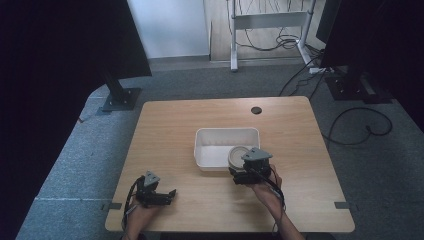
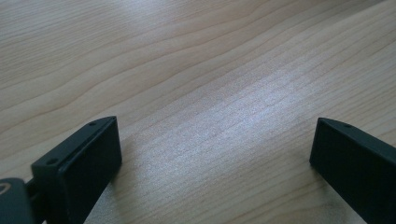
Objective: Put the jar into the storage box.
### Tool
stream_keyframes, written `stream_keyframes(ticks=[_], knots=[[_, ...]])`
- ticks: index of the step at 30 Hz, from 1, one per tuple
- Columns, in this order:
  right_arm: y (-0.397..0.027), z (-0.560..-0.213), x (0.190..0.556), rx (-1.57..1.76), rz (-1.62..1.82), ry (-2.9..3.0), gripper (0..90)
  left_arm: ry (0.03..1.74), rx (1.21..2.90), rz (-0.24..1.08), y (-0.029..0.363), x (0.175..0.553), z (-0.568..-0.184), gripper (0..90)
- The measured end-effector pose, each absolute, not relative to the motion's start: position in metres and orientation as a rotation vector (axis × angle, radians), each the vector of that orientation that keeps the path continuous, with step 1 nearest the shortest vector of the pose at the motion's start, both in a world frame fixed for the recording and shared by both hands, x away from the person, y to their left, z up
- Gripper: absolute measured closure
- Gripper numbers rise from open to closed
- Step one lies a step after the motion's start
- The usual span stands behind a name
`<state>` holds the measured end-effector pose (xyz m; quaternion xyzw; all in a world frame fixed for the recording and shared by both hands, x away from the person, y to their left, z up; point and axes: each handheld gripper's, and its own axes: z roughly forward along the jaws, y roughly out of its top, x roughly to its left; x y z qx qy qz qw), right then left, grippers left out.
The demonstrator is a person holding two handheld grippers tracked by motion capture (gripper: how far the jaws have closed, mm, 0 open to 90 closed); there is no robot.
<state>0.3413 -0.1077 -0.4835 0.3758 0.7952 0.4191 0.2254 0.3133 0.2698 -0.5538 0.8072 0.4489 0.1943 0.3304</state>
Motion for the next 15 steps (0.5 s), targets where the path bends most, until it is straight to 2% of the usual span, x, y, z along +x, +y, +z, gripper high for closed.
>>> stream_keyframes(ticks=[15], knots=[[-0.091,-0.484,0.358,1.042,1.13,2.182,9.1,1.174,2.111,0.508,0.27,0.313,-0.554,2.1]])
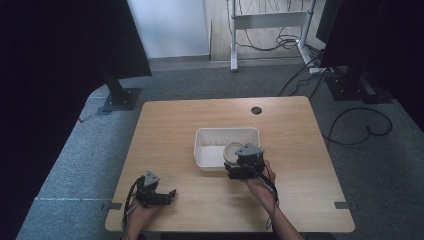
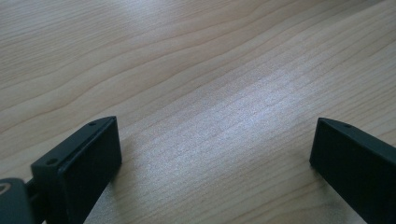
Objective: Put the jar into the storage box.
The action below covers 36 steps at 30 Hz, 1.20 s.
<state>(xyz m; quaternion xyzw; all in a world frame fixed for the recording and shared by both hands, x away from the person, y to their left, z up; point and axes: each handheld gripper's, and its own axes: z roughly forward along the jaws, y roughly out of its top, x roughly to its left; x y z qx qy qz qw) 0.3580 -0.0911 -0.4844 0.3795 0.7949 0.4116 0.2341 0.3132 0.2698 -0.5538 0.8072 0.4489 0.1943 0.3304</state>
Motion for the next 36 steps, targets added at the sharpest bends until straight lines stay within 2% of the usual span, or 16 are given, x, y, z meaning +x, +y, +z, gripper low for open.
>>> stream_keyframes(ticks=[36], knots=[[-0.048,-0.503,0.399,1.055,1.082,2.192,9.1,1.168,2.116,0.507,0.27,0.313,-0.554,1.9]])
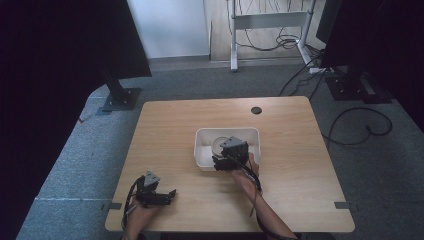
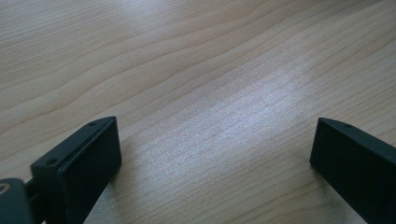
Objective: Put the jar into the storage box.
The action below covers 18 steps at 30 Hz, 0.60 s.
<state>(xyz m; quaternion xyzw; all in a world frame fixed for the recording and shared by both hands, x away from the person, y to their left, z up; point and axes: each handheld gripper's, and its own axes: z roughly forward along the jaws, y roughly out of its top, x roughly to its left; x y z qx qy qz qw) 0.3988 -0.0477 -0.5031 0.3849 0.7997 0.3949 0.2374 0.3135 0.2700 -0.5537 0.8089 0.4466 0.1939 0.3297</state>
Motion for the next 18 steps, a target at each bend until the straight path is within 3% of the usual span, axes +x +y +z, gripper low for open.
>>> stream_keyframes(ticks=[18], knots=[[-0.029,-0.522,0.411,1.071,1.026,2.225,9.1,1.167,2.115,0.506,0.27,0.313,-0.554,1.9]])
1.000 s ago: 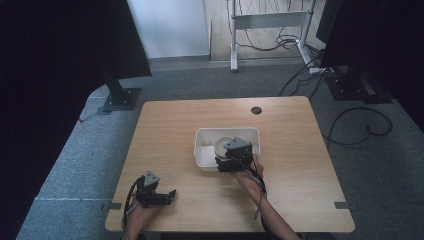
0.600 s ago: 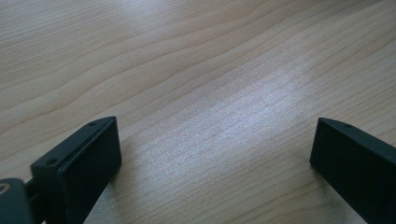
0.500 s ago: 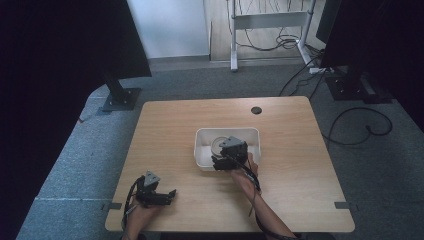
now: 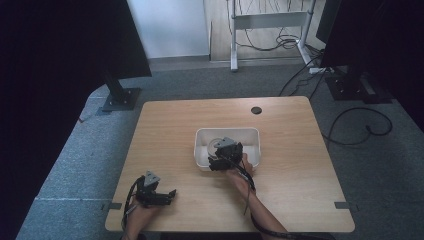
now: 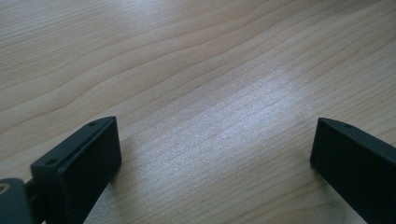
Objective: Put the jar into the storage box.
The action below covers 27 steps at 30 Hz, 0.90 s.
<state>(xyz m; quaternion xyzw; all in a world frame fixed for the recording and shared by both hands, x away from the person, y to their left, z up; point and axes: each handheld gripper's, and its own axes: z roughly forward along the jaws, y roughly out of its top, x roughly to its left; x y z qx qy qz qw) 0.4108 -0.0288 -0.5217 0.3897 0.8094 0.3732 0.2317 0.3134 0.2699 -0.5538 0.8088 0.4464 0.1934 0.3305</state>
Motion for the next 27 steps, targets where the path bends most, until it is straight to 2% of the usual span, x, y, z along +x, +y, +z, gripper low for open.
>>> stream_keyframes(ticks=[17,21,27], knots=[[-0.035,-0.524,0.417,1.155,1.052,2.262,8.8,1.166,2.115,0.505,0.27,0.313,-0.554,2.0],[-0.035,-0.522,0.418,1.141,1.072,2.291,2.1,1.166,2.115,0.505,0.27,0.313,-0.554,1.9],[-0.036,-0.514,0.415,1.099,1.069,2.287,1.4,1.166,2.114,0.505,0.27,0.313,-0.554,1.9]])
